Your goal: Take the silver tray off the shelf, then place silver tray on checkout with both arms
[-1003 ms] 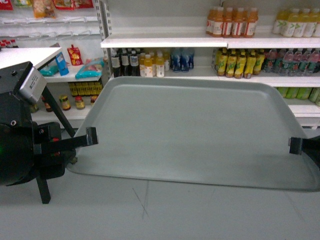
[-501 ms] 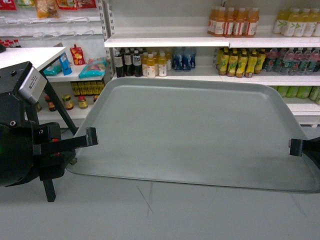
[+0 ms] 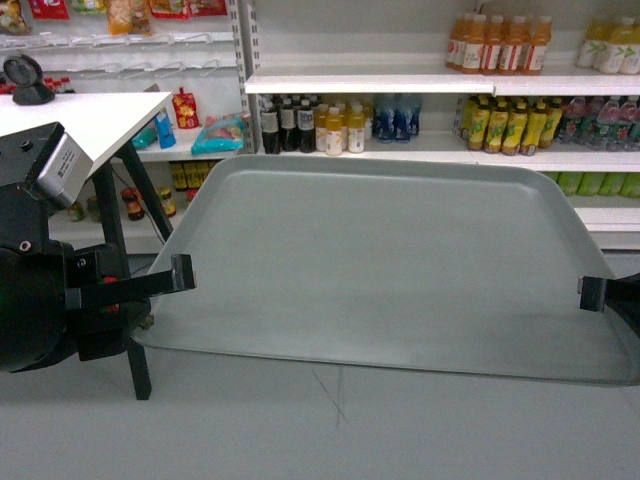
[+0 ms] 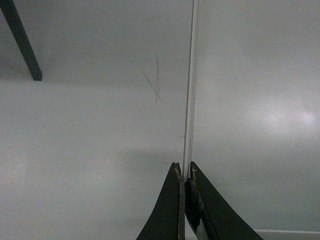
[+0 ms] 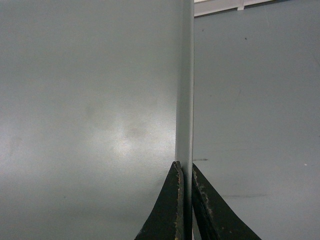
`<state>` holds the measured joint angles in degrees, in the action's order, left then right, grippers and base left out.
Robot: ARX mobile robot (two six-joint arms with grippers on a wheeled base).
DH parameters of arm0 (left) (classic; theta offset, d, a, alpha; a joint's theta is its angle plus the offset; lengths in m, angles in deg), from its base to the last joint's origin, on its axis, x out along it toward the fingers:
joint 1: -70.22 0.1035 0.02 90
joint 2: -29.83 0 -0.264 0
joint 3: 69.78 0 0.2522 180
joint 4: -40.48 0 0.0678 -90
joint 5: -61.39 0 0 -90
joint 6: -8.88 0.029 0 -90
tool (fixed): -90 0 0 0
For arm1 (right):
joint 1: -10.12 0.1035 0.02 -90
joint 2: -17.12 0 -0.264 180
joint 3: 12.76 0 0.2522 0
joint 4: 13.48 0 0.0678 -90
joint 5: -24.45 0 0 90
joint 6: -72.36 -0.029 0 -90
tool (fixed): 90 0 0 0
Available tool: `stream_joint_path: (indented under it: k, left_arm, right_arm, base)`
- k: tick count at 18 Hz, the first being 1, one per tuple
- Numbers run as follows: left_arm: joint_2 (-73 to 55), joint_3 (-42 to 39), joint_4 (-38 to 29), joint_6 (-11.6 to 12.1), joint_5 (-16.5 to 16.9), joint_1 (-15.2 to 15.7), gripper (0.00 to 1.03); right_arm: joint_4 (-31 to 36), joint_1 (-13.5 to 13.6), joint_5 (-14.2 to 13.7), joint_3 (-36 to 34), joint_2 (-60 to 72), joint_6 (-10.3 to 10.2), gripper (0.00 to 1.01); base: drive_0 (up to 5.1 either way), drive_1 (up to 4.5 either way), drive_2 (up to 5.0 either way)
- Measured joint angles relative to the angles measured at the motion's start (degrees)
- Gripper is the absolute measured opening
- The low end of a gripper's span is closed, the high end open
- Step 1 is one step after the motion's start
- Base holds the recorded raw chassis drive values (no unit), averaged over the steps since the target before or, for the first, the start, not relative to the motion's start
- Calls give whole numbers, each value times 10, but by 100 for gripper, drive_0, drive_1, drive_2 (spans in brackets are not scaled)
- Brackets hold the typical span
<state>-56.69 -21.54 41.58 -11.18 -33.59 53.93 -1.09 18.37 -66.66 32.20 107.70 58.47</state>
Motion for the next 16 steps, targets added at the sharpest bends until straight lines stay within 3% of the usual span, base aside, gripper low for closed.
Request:
stream_joint_path:
  k: [16]
  left_arm:
    - [0, 0, 1, 0, 0, 0, 3]
  right_arm:
    - [-1, 0, 0, 0, 1, 0, 4]
  base:
    - [-501, 244, 244]
